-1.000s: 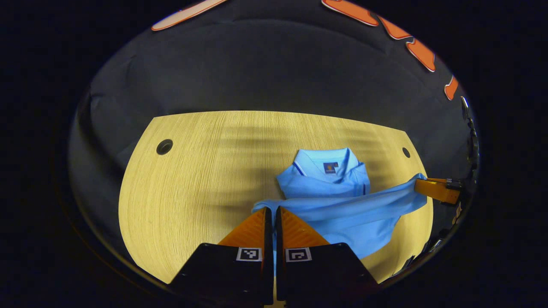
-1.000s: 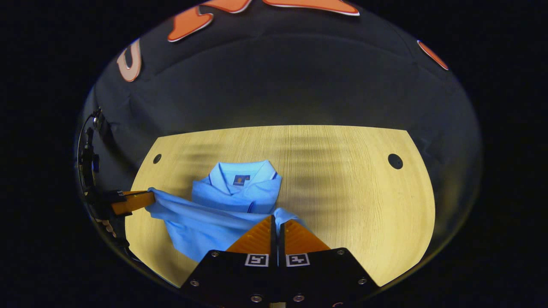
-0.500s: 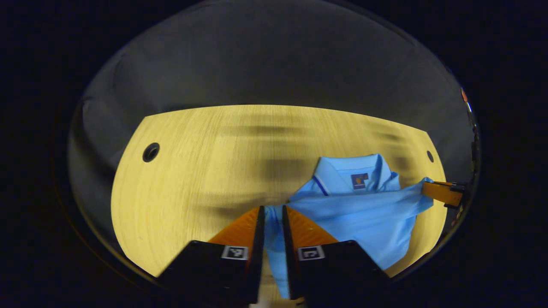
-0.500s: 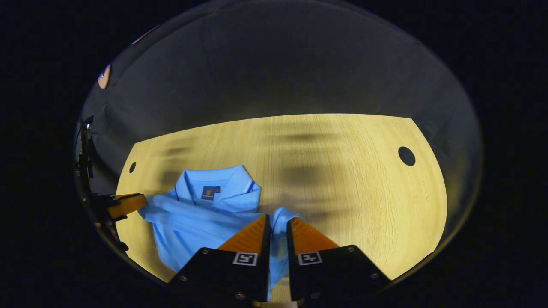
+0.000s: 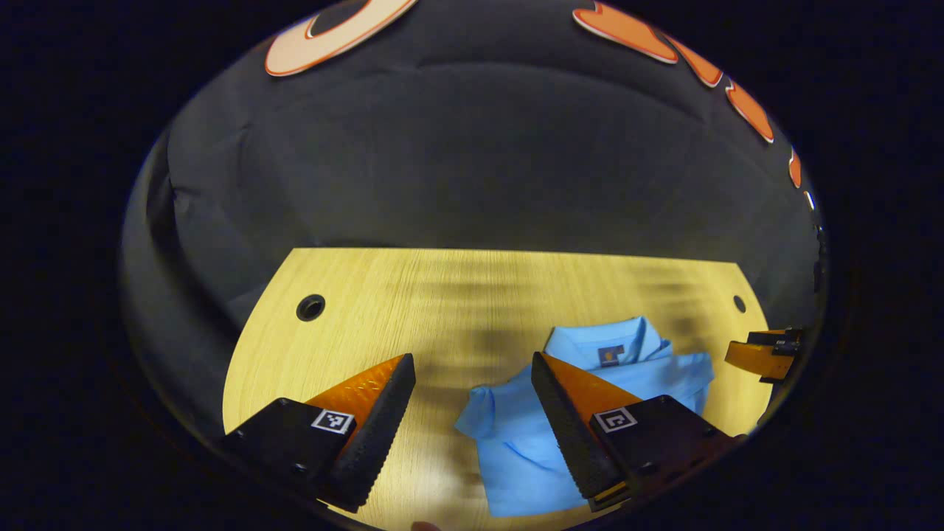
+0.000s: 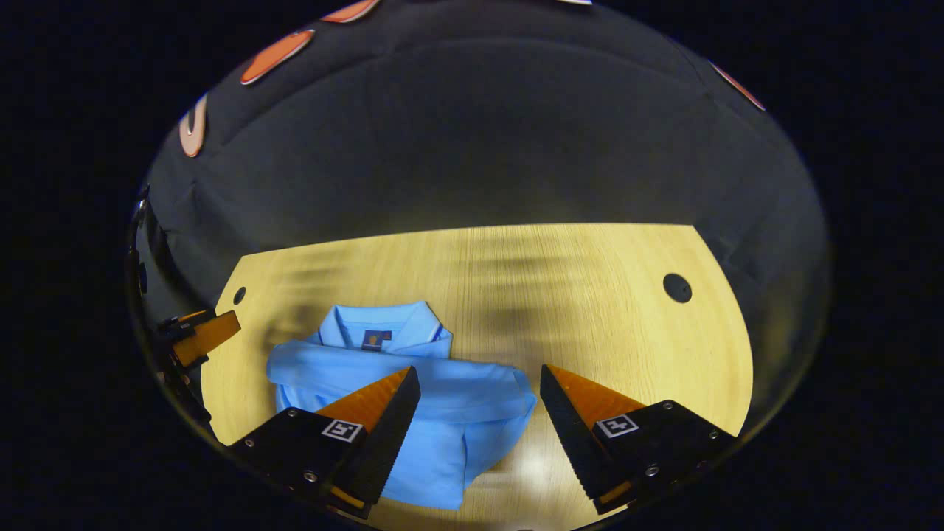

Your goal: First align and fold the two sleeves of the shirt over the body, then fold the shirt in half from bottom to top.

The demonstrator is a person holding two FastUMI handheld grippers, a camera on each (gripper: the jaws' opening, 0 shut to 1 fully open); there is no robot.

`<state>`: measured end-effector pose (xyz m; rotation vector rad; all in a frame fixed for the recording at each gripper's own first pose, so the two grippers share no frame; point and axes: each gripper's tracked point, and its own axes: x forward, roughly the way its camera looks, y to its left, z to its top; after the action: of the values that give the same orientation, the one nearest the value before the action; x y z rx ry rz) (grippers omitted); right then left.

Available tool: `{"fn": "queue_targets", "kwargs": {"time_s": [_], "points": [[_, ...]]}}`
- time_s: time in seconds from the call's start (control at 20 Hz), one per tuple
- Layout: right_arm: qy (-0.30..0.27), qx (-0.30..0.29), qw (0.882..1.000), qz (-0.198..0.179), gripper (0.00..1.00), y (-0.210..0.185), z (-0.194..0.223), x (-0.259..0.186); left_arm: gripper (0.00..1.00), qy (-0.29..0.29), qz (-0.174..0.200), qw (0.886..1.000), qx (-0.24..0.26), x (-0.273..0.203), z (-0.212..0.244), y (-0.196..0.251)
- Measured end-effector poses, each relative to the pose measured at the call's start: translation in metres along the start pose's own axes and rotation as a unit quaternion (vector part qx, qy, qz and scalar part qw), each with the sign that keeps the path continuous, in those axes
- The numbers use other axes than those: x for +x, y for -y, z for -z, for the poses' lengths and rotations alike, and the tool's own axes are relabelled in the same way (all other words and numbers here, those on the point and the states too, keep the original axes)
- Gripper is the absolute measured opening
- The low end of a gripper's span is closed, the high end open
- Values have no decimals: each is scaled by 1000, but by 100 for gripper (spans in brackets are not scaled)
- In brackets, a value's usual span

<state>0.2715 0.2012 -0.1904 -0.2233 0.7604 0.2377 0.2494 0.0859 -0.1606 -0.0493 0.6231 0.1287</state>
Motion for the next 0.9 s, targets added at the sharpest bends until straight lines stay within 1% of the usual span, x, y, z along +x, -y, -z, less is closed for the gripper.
{"fn": "queue_targets", "kwargs": {"time_s": [0.1, 0.25, 0.35, 0.45, 0.6, 0.7, 0.75, 0.8, 0.85, 0.9], "points": [[30, -10, 999, -7, 99, -8, -13, -26, 100, 28, 9, 1000, -4, -30, -16, 1], [72, -10, 997, -23, 99, -22, -27, -73, 100, 74, 20, 997, -14, -79, -35, 0], [101, -13, 995, -25, 99, -25, -32, -102, 100, 106, 16, 994, -14, -111, -45, -5], [130, -18, 991, -21, 99, -29, -33, -131, 100, 139, 6, 990, -1, -142, -48, -12], [160, -12, 987, -11, 99, -33, -25, -169, 100, 170, -3, 985, 16, -190, -39, -23], [172, 5, 985, -15, 99, -39, -13, -195, 100, 195, -1, 981, 21, -222, -31, -23], [183, 10, 983, -18, 99, -43, -9, -204, 100, 213, 1, 977, 29, -239, -29, -24], [191, 17, 981, -13, 99, -42, -1, -210, 100, 236, 3, 971, 36, -255, -28, -24], [198, 29, 980, -6, 99, -40, 7, -218, 100, 250, 3, 968, 37, -265, -15, -19], [204, 41, 978, -6, 99, -42, 15, -226, 100, 259, 6, 965, 36, -277, -6, -19]]}}
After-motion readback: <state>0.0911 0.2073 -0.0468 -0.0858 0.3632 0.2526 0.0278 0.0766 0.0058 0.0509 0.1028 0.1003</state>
